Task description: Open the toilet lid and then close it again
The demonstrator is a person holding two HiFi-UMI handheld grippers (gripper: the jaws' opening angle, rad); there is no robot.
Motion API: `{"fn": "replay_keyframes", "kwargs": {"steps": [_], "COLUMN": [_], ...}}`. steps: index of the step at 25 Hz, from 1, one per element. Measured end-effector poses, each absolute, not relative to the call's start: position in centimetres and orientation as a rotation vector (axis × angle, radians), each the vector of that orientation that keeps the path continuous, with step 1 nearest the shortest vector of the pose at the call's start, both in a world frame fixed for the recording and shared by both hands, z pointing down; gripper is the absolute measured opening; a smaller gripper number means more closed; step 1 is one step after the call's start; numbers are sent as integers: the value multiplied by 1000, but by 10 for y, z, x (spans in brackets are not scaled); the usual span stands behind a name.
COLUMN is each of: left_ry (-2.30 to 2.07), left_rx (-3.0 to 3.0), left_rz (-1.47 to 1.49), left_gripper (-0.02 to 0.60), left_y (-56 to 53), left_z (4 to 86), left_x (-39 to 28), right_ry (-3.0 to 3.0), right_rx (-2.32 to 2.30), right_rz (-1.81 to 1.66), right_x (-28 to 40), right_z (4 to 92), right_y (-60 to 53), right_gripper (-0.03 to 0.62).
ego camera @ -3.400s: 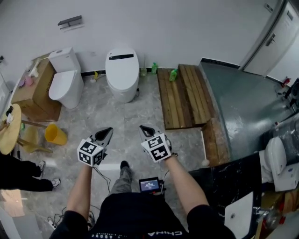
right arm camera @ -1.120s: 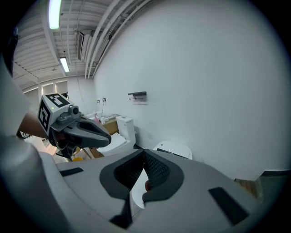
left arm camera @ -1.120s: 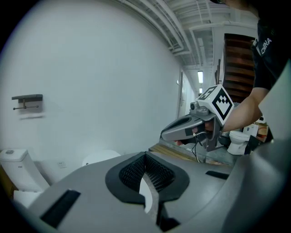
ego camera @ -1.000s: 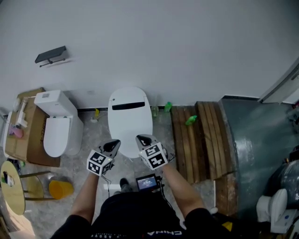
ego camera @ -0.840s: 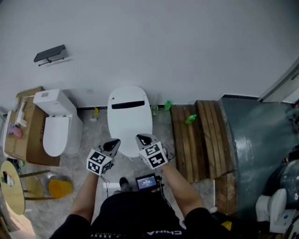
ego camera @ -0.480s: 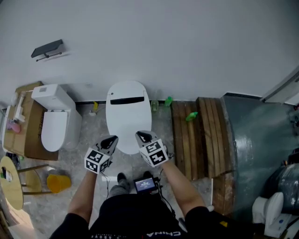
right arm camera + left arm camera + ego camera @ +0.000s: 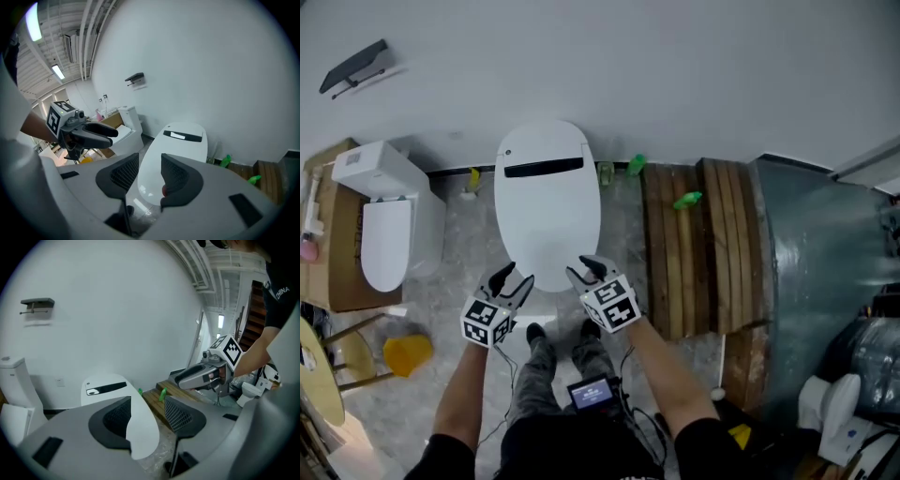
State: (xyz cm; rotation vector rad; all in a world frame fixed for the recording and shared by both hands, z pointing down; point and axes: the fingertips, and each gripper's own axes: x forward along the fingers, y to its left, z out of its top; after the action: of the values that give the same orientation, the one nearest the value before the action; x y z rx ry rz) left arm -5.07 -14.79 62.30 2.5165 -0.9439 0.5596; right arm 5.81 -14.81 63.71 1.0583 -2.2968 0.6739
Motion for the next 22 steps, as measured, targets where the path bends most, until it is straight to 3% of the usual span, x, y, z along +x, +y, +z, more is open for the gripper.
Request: {"fn": "replay_keyframes", "kwargs": {"steps": [12,22], "left_ry": [-993,-961], "left_rx": [2274,2225], "left_rz": [740,841], "left_gripper": [271,278], "left_y": [-132,-121], "left_z": [814,927], "left_x": [-76,-85], "right_ry": [-2114,-2048], "right_rx": [1059,994], "right_rz": [881,930], "right_x": [80,97], "right_z": [829,942], "right_y": [-129,-116], "right_gripper": [197,211]}}
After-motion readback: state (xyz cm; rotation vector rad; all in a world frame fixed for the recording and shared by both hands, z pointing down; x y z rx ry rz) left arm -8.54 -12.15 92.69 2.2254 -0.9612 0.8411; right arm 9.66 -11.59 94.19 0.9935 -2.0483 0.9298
